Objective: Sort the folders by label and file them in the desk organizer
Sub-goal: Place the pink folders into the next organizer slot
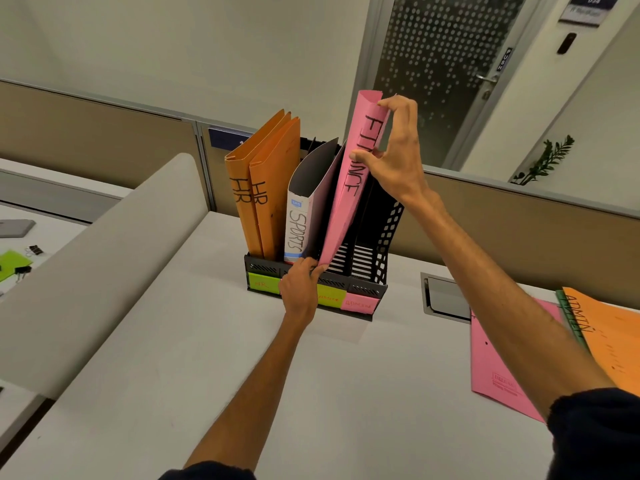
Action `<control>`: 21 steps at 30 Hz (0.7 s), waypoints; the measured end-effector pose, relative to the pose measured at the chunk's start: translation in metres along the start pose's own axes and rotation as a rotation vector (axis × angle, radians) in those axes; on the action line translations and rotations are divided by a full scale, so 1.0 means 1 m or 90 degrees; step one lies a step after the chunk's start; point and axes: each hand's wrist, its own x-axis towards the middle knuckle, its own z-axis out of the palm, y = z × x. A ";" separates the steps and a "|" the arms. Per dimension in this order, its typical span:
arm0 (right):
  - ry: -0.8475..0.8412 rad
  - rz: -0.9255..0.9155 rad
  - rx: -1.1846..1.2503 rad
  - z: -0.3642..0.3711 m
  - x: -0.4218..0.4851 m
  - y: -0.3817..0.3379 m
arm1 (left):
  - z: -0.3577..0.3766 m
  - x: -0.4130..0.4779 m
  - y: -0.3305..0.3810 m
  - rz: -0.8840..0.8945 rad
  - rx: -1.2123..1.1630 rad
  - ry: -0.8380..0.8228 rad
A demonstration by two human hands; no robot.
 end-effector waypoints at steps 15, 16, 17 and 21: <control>-0.054 0.015 0.001 0.025 -0.024 0.001 | -0.001 0.001 0.000 -0.010 0.037 -0.043; -0.047 0.020 0.008 0.029 -0.028 0.003 | 0.000 -0.002 -0.002 -0.005 0.023 -0.056; -0.042 0.033 0.017 0.033 -0.035 0.006 | 0.002 -0.004 -0.004 0.001 0.011 -0.072; -0.131 0.129 0.082 0.057 -0.077 0.016 | 0.002 -0.009 -0.014 0.032 0.005 -0.113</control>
